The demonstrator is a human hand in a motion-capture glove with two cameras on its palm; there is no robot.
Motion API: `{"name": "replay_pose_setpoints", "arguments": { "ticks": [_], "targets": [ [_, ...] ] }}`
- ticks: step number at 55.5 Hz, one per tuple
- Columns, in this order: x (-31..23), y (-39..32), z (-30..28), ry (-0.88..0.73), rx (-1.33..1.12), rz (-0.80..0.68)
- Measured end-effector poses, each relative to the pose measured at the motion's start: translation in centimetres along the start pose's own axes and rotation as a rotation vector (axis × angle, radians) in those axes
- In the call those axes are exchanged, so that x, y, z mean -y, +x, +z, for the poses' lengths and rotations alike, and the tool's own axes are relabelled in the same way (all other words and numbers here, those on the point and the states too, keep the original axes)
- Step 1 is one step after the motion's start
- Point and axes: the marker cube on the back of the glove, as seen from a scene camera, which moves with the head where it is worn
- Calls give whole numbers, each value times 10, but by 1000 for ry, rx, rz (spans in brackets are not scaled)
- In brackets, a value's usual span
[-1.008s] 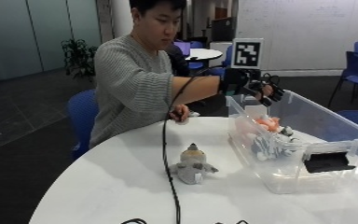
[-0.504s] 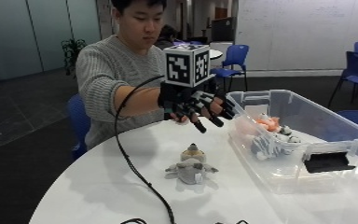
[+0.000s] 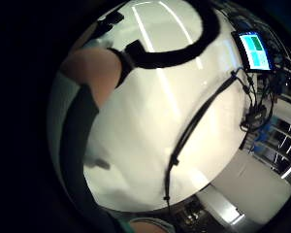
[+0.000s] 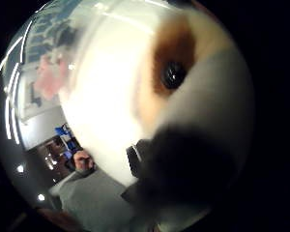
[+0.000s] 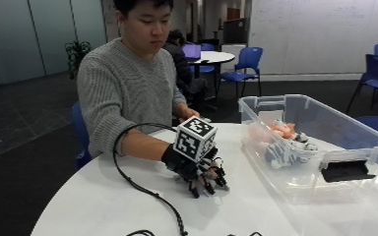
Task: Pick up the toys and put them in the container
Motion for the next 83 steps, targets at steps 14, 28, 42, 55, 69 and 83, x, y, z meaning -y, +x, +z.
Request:
{"name": "replay_pose_setpoints", "arguments": {
  "ticks": [14,28,42,55,69,83],
  "targets": [
    [-2,-3,7,183,56,8],
    [-6,-22,-59,258,118,-70],
    [-12,-37,-232,550,138,-124],
    [20,-72,-266,512,184,-158],
    [119,-161,-282,450,242,-157],
    [177,-193,-267,368,109,-71]
  ]
}}
